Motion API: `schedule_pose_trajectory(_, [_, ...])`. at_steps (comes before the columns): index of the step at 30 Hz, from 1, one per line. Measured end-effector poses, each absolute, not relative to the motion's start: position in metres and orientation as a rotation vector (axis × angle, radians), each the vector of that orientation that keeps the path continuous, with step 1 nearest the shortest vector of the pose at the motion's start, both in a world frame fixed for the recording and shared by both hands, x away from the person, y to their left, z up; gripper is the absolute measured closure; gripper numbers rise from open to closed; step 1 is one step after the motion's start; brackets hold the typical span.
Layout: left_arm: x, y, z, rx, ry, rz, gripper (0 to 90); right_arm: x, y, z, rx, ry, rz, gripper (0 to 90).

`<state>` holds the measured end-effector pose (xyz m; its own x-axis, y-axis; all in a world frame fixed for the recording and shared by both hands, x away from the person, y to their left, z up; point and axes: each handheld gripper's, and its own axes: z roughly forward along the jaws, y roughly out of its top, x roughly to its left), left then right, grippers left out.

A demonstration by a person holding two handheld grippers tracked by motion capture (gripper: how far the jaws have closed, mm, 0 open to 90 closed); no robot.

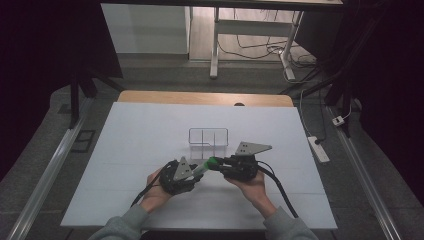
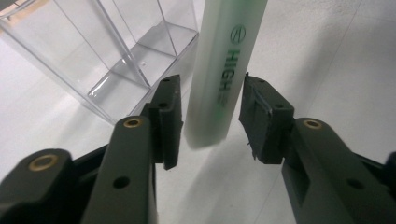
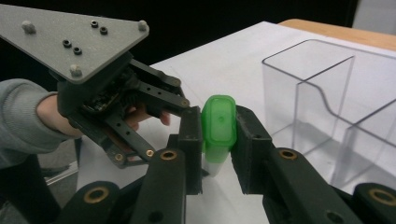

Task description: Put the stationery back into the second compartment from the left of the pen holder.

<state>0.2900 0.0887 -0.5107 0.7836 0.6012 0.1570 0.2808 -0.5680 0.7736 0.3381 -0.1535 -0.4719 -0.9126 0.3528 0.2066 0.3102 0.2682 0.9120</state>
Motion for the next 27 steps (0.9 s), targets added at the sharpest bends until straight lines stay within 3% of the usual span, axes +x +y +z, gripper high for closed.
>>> schedule_pose_trajectory(27, [0.28,0.156,-0.503,2.129,0.813,0.413,39.8,0.345,-0.18,-0.451,0.666,2.316,1.823,74.7])
